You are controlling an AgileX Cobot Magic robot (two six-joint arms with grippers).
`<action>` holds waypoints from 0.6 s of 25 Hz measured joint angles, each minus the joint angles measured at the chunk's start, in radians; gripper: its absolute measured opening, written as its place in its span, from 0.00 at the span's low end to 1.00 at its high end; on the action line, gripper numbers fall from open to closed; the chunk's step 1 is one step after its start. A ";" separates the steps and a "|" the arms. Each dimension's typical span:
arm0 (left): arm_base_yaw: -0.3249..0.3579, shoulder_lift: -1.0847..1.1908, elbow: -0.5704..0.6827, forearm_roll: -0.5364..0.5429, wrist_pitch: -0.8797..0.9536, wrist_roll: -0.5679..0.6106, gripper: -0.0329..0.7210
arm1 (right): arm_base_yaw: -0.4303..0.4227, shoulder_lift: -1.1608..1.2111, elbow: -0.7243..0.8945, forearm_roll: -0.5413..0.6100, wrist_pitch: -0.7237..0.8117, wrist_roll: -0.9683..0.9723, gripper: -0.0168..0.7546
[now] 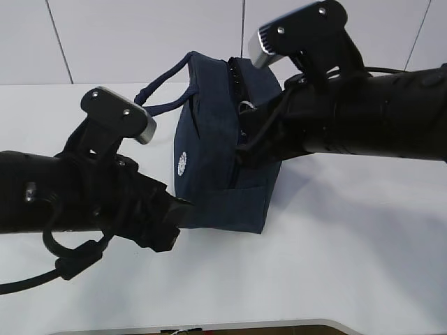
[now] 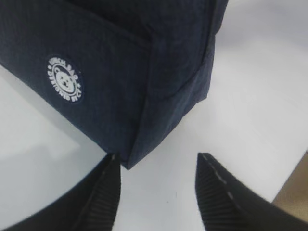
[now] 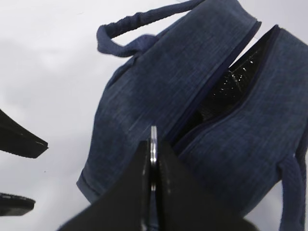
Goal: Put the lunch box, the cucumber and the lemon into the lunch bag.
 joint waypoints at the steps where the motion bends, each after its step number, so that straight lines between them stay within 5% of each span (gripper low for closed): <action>1: -0.004 0.000 0.000 -0.009 -0.006 0.000 0.57 | 0.000 0.000 -0.010 0.000 0.012 0.002 0.03; 15: -0.058 0.019 -0.002 -0.032 -0.109 0.001 0.60 | 0.000 0.000 -0.036 0.045 0.067 0.016 0.03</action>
